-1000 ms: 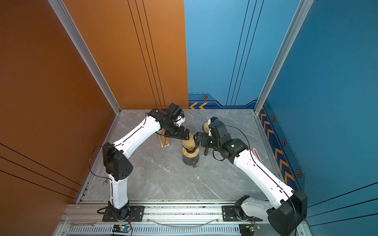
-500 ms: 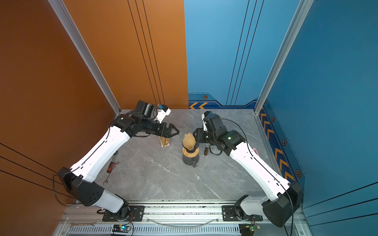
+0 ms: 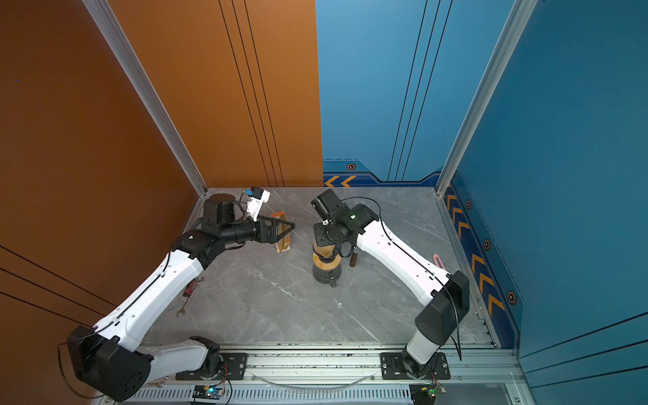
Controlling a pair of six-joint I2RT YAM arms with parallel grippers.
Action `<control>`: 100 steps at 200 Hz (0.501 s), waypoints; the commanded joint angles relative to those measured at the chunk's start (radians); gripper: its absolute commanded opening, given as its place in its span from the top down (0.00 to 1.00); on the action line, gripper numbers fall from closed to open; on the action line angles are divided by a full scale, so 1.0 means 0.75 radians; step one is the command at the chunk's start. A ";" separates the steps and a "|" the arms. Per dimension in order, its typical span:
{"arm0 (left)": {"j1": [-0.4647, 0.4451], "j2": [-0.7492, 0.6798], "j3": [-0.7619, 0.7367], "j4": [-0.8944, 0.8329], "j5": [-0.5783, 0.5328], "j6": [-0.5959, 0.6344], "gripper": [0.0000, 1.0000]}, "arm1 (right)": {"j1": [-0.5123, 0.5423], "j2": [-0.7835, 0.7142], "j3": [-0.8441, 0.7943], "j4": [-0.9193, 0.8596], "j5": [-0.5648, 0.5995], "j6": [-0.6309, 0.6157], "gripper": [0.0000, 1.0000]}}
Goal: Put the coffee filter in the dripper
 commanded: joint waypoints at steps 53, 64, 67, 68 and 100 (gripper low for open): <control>0.009 -0.069 -0.027 0.111 0.075 -0.047 0.02 | 0.015 0.128 0.049 -0.149 0.155 -0.027 0.90; 0.007 -0.073 -0.027 0.111 0.076 -0.045 0.02 | 0.016 0.147 0.055 -0.149 0.157 -0.030 0.90; 0.007 -0.072 -0.026 0.112 0.078 -0.045 0.02 | 0.015 0.153 0.056 -0.150 0.155 -0.033 0.91; 0.007 -0.072 -0.026 0.111 0.079 -0.045 0.02 | 0.016 0.154 0.058 -0.150 0.156 -0.034 0.91; 0.006 -0.079 -0.028 0.112 0.076 -0.041 0.02 | 0.008 0.186 0.059 -0.149 0.150 -0.073 0.94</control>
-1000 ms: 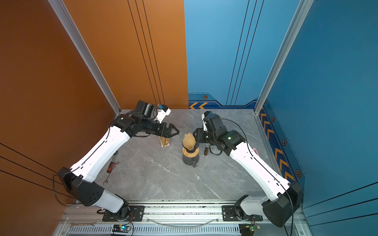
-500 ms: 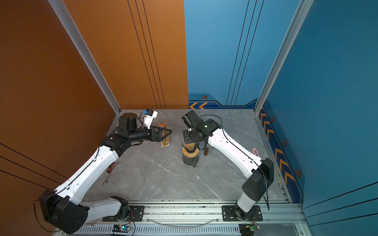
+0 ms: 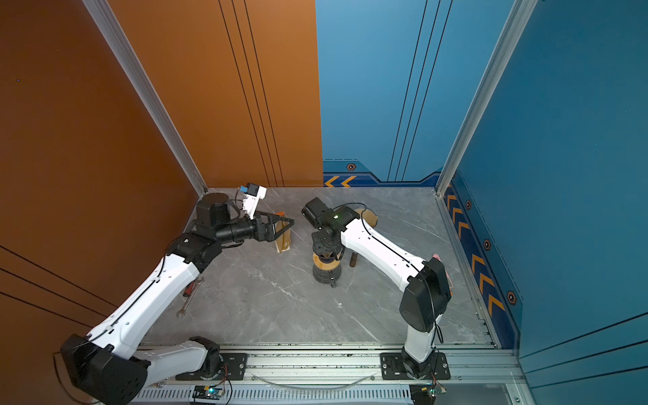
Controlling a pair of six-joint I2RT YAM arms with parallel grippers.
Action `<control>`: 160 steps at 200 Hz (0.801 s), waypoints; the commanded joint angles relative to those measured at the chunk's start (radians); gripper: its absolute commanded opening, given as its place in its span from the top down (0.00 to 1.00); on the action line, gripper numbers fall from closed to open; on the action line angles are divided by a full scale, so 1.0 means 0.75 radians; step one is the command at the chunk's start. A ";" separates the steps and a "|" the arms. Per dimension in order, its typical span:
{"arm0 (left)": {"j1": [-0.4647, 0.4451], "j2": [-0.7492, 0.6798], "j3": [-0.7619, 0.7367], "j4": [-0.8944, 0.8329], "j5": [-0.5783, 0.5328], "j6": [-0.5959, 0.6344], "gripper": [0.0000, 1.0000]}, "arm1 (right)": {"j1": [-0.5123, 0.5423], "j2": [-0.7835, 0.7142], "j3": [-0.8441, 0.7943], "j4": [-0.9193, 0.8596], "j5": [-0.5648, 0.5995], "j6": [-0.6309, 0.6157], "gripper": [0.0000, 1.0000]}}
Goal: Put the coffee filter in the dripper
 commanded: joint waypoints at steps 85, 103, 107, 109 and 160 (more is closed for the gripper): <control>0.004 -0.029 -0.018 0.023 0.028 -0.002 0.02 | -0.035 0.085 0.029 -0.030 -0.059 -0.127 0.94; 0.006 -0.027 -0.017 0.021 0.028 -0.003 0.02 | -0.035 0.095 0.021 -0.011 -0.082 -0.140 0.94; 0.003 -0.028 -0.017 0.021 0.027 -0.002 0.02 | -0.035 0.098 0.020 -0.009 -0.085 -0.142 0.94; 0.003 -0.028 -0.017 0.021 0.028 -0.001 0.02 | -0.035 0.100 0.019 -0.009 -0.086 -0.143 0.94; 0.002 -0.024 -0.016 0.019 0.028 -0.001 0.02 | -0.048 0.124 0.006 -0.009 -0.128 -0.168 0.94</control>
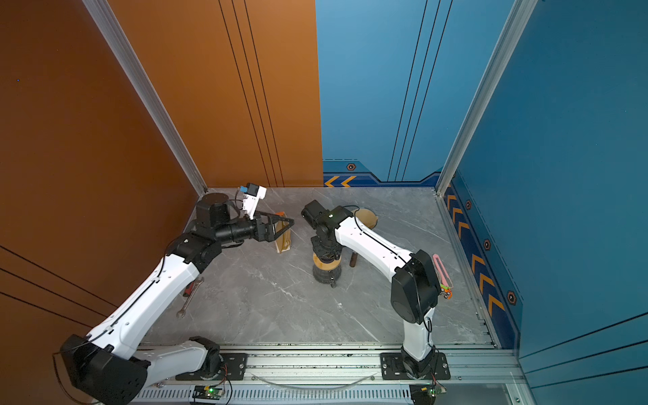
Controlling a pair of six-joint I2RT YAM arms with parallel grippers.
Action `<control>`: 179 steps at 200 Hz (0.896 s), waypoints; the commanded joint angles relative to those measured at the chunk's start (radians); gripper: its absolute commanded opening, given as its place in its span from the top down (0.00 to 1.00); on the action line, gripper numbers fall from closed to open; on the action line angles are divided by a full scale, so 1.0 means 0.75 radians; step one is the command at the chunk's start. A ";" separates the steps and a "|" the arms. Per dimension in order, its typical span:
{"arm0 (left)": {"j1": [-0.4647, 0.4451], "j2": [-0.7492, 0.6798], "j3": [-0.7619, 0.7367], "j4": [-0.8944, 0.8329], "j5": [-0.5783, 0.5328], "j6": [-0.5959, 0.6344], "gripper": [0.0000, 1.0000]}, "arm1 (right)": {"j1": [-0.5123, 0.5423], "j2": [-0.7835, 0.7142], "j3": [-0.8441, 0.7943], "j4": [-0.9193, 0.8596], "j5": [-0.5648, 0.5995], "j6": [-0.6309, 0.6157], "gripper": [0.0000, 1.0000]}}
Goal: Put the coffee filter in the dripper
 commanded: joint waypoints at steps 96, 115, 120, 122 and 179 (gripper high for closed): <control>0.001 -0.023 -0.017 0.018 0.023 -0.001 0.02 | -0.031 0.047 -0.034 0.012 -0.196 -0.073 0.94; 0.000 -0.023 -0.017 0.017 0.023 -0.001 0.02 | -0.078 0.053 -0.036 0.012 -0.205 -0.076 0.94; 0.000 -0.023 -0.017 0.017 0.023 -0.001 0.02 | -0.081 0.055 -0.036 0.012 -0.209 -0.076 0.94; -0.001 -0.023 -0.017 0.017 0.023 -0.001 0.02 | -0.081 0.055 -0.036 0.012 -0.211 -0.077 0.94; -0.002 -0.021 -0.017 0.016 0.023 -0.001 0.02 | -0.096 0.044 -0.019 0.012 -0.234 -0.081 0.91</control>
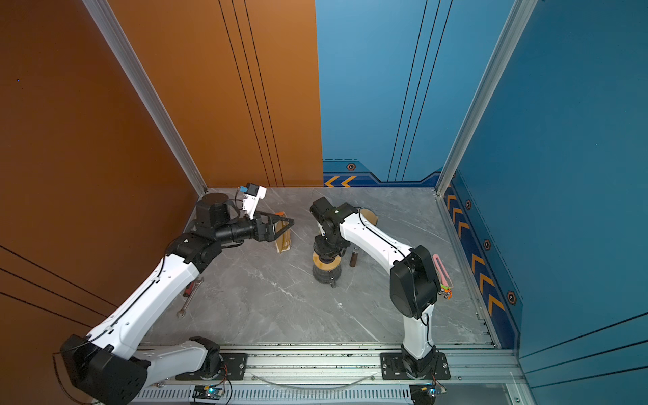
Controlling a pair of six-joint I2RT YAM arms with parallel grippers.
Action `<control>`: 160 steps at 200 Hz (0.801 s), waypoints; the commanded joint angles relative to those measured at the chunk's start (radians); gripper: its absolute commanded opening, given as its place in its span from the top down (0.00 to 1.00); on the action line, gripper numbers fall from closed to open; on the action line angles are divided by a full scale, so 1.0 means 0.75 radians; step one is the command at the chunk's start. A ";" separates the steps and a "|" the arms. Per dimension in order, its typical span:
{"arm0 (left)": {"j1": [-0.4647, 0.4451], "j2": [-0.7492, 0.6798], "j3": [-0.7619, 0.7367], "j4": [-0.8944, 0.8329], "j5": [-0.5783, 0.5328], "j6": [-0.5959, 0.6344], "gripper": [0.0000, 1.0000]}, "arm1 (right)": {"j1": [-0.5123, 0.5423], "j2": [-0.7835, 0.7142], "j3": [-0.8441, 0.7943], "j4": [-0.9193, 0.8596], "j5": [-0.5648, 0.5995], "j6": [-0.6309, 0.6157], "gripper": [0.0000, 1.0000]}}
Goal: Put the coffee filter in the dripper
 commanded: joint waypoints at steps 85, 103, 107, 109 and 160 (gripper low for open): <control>-0.008 -0.016 -0.018 0.020 0.023 -0.006 0.02 | -0.012 0.009 0.041 -0.002 -0.115 -0.029 0.86; -0.008 -0.017 -0.017 0.020 0.022 -0.006 0.02 | -0.014 0.029 0.048 -0.002 -0.115 -0.029 0.89; -0.008 -0.018 -0.017 0.019 0.021 -0.006 0.02 | -0.014 0.033 0.046 -0.002 -0.114 -0.029 0.90; -0.008 -0.018 -0.018 0.019 0.021 -0.006 0.02 | -0.012 0.034 0.045 -0.002 -0.112 -0.029 0.90; -0.008 -0.017 -0.018 0.016 0.021 -0.005 0.02 | -0.014 0.059 0.046 -0.004 -0.086 -0.029 0.86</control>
